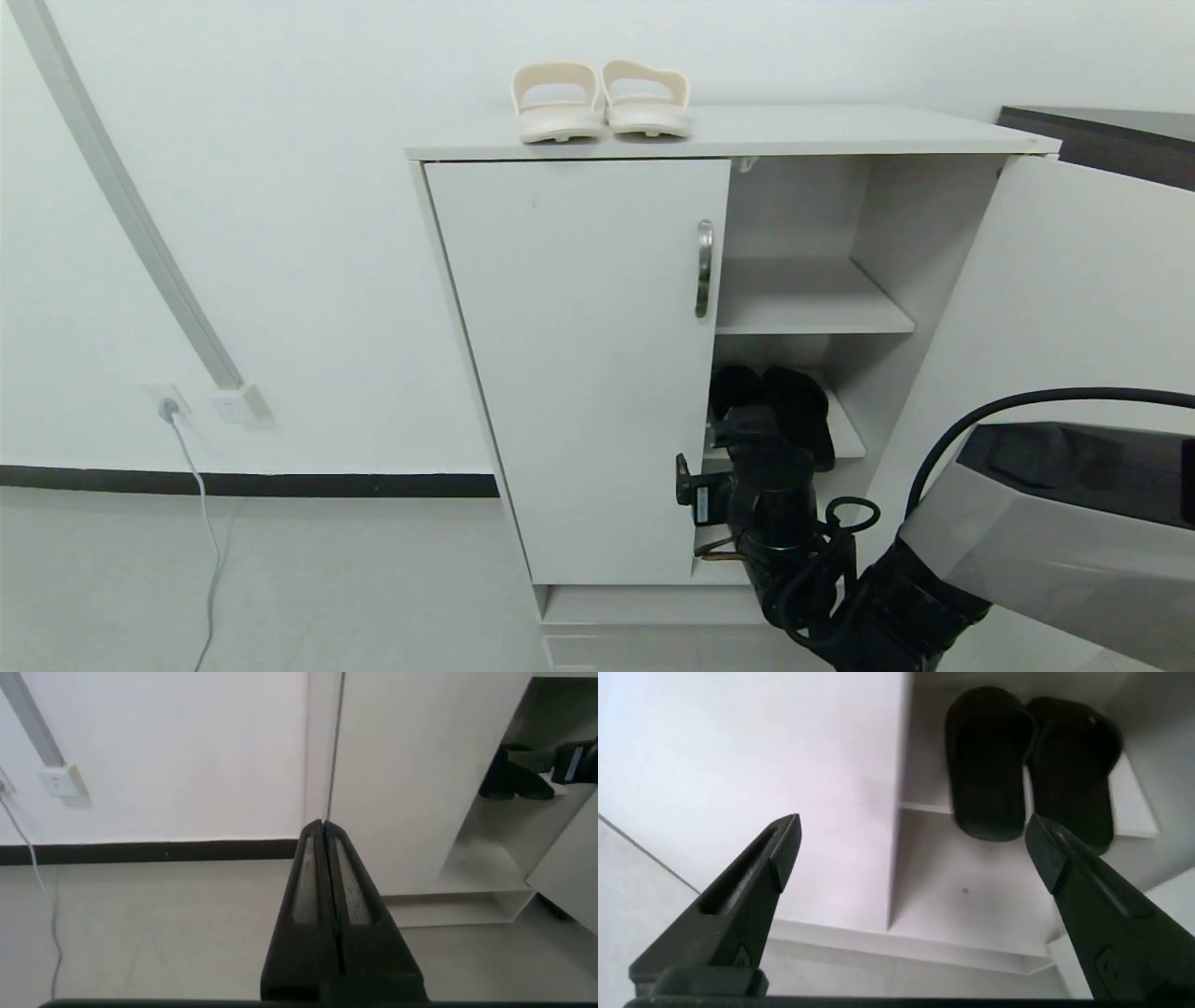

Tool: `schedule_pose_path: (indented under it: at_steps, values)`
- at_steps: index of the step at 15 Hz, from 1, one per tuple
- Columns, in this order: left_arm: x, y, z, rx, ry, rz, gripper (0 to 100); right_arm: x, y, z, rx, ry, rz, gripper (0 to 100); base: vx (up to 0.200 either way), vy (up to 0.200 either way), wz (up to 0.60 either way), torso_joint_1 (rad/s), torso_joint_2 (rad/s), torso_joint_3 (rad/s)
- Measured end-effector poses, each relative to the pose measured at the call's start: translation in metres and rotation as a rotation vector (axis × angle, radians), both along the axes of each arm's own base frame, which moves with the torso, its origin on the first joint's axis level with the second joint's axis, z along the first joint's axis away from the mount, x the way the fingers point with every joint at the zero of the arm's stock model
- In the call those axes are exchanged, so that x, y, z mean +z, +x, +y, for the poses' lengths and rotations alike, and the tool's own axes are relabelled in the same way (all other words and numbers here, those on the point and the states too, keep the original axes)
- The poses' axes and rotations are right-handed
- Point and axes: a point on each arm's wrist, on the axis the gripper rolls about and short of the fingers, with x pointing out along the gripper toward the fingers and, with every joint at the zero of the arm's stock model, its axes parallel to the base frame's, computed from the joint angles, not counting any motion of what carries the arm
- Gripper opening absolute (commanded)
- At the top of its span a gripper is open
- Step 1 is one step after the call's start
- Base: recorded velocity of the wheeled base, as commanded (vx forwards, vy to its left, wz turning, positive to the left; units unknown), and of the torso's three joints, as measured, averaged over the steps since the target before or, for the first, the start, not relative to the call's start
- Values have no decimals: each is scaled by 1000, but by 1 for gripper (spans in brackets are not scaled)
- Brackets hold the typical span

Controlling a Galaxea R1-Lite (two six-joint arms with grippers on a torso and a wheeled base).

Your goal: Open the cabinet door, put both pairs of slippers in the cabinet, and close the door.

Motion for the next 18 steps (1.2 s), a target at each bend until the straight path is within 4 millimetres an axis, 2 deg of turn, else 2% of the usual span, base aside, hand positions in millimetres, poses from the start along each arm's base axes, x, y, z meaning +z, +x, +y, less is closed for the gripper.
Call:
schedule_pose_path:
  at_steps: [4,10,18]
  values:
    - [0,0,0,0,-2,0,0,0,0,0,1,0,0,100,0,200,0,5,-1,0]
    - [0,0,0,4,-3,0,0,0,-1,-1,1,8,-6,100,0,0,0,0,0,0]
    - [0,0,0,4,-3,0,0,-10,-7,-9,27,-40,21,100,0,0,0,0,0,0]
